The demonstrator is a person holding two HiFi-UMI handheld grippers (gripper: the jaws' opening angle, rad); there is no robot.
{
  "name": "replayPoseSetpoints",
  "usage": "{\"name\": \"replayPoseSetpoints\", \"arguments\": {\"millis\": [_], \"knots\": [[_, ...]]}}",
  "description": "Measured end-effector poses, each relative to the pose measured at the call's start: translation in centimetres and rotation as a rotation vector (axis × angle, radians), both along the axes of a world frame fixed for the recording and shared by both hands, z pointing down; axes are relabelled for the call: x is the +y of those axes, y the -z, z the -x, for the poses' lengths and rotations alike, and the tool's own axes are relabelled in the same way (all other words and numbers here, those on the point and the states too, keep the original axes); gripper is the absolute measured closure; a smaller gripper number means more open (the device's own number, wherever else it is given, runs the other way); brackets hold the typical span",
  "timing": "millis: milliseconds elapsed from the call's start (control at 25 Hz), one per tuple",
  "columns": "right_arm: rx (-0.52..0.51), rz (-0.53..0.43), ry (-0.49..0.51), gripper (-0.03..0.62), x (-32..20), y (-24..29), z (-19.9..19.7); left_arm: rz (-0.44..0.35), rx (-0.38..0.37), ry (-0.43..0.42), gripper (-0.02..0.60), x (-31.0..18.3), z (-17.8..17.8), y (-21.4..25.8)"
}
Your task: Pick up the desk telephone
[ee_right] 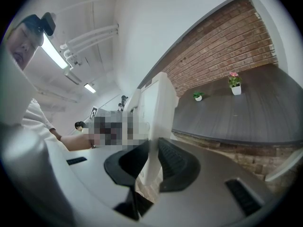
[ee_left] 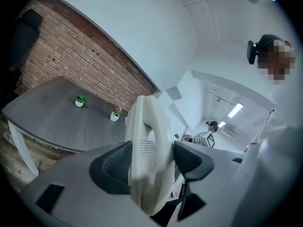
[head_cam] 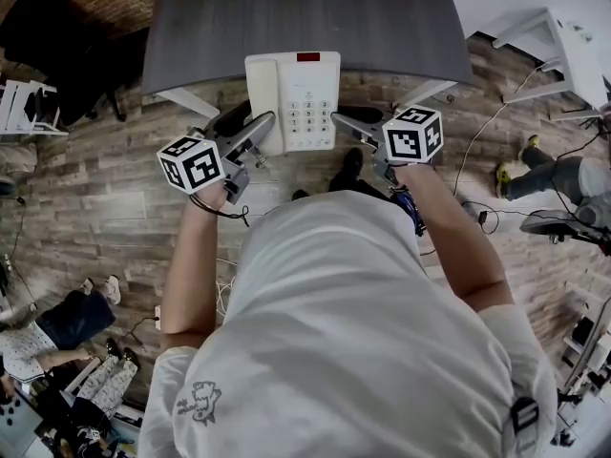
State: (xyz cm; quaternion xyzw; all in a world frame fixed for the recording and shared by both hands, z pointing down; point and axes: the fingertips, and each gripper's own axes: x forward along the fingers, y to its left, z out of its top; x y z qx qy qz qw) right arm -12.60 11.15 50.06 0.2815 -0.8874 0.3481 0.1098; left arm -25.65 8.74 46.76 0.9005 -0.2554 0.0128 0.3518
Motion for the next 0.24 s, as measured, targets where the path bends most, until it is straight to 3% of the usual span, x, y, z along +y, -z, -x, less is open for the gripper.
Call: {"name": "replayPoseSetpoints", "arguments": {"millis": [240], "knots": [[-0.006, 0.004, -0.002, 0.522, -0.25, -0.27, 0.05, -0.002, 0.004, 0.010, 0.287, -0.27, 0.05, -0.20]]}}
